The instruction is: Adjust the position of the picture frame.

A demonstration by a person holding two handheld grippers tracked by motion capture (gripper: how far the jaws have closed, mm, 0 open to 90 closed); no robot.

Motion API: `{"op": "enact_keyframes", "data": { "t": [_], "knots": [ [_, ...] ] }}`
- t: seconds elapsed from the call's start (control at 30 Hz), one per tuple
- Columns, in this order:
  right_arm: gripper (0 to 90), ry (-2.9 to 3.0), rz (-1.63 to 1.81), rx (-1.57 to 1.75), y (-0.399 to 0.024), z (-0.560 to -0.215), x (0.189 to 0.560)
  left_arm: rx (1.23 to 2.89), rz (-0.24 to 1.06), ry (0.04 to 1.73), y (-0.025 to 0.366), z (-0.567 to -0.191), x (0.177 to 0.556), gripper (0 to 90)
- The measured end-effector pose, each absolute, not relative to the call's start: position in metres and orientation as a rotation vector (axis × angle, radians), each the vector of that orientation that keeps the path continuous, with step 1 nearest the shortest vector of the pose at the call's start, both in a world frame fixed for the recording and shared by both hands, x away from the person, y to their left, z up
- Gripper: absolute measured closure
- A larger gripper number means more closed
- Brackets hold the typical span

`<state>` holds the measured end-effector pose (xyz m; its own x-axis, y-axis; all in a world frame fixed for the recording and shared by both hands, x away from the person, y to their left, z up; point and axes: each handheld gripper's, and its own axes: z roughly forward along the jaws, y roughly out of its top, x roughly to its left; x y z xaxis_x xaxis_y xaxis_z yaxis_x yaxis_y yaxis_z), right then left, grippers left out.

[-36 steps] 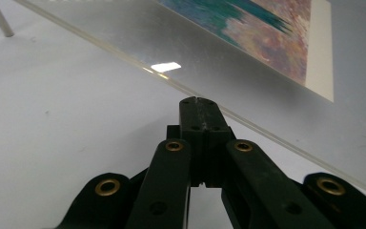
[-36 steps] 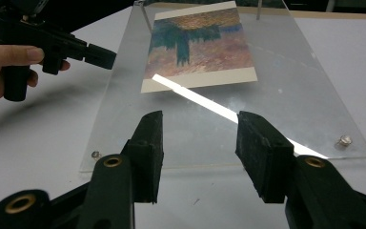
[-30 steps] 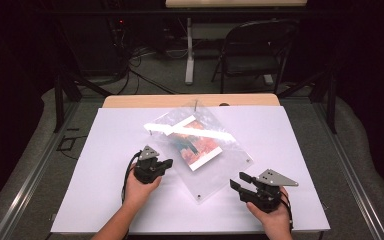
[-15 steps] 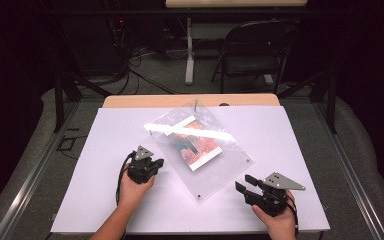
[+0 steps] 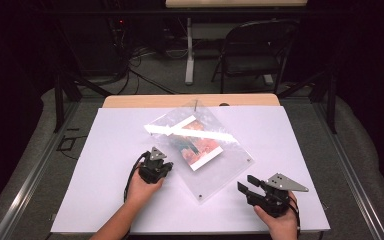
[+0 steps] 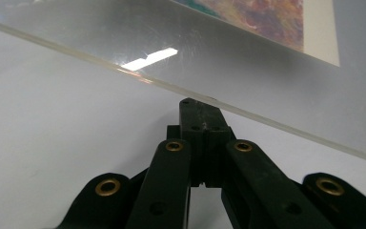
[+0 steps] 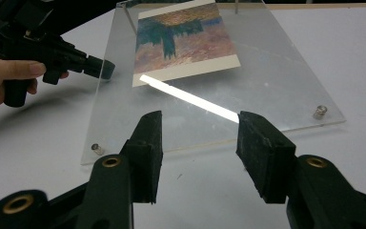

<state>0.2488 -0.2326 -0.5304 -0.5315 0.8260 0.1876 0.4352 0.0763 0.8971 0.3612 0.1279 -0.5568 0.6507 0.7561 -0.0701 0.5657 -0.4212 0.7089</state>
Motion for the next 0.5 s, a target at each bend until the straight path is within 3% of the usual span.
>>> {"op": "enact_keyframes", "data": {
  "t": [0.5],
  "knots": [
    [51.0,1.974,1.406,1.289,-0.239,-0.533,0.242,2.205,0.268,0.824,0.072,-0.554,0.349,90.0]
  ]
}}
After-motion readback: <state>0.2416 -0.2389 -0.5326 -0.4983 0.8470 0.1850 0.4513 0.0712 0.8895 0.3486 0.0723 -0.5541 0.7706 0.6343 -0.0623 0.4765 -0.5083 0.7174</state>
